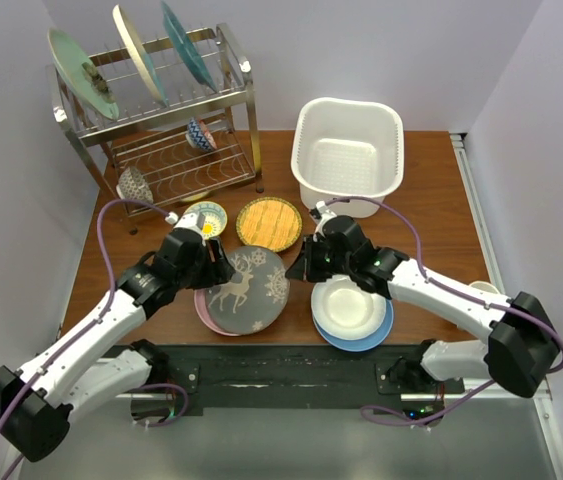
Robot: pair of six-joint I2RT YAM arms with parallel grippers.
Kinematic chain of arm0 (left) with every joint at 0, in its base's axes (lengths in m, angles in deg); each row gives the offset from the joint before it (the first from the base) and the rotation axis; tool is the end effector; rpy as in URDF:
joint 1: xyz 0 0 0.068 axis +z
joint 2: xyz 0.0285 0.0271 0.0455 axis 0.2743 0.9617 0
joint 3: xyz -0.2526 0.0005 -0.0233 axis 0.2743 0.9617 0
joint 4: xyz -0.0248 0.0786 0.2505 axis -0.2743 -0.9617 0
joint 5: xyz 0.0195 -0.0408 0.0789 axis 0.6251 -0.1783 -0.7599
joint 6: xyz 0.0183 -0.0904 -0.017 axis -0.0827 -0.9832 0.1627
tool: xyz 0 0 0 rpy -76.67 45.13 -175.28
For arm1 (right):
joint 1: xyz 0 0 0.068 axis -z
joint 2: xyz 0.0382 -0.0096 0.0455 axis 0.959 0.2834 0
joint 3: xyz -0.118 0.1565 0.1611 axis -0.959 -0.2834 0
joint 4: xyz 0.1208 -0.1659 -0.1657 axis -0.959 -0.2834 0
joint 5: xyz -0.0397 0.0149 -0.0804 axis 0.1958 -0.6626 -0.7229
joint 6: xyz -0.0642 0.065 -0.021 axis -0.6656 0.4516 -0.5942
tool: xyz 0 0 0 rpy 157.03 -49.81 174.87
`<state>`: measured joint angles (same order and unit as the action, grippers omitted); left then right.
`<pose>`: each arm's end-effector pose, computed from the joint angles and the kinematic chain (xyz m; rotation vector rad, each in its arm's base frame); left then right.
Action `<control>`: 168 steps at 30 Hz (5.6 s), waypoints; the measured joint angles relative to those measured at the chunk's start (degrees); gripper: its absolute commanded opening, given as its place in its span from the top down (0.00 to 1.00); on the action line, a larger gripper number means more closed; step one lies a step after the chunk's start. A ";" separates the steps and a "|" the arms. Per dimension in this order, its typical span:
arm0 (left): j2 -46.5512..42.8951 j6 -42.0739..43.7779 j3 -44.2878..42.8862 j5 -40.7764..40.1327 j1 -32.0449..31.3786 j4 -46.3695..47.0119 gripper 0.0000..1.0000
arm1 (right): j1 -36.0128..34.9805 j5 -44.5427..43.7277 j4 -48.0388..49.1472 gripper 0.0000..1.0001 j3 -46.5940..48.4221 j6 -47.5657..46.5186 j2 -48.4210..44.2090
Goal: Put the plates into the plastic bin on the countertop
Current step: Pick up the plate at the center of the board, then place the plate in the plastic bin.
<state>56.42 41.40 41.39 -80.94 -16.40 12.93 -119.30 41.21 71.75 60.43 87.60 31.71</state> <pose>0.2017 -0.1182 0.2035 -0.2572 2.3891 -0.5226 0.2157 0.2438 0.2026 -0.1632 2.3915 1.0163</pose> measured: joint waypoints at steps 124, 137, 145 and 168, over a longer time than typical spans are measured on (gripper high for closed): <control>-2.01 6.08 2.43 0.90 -0.02 10.91 0.00 | 23.54 5.99 -18.36 1.00 23.10 -7.82 5.60; 1.16 4.83 4.85 3.78 -0.02 12.22 0.00 | 30.60 8.55 -17.70 1.00 34.82 -8.39 12.98; 1.20 4.42 4.94 5.49 -0.02 13.29 0.00 | 37.81 13.55 -14.49 1.00 37.70 -5.40 17.07; 1.97 3.69 7.13 8.26 -1.16 18.86 0.00 | 48.98 18.82 -5.11 1.00 42.77 4.42 33.09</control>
<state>58.39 45.09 48.51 -72.68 -17.56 31.79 -70.31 60.03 66.63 103.20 92.01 64.80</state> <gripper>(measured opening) 0.997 0.044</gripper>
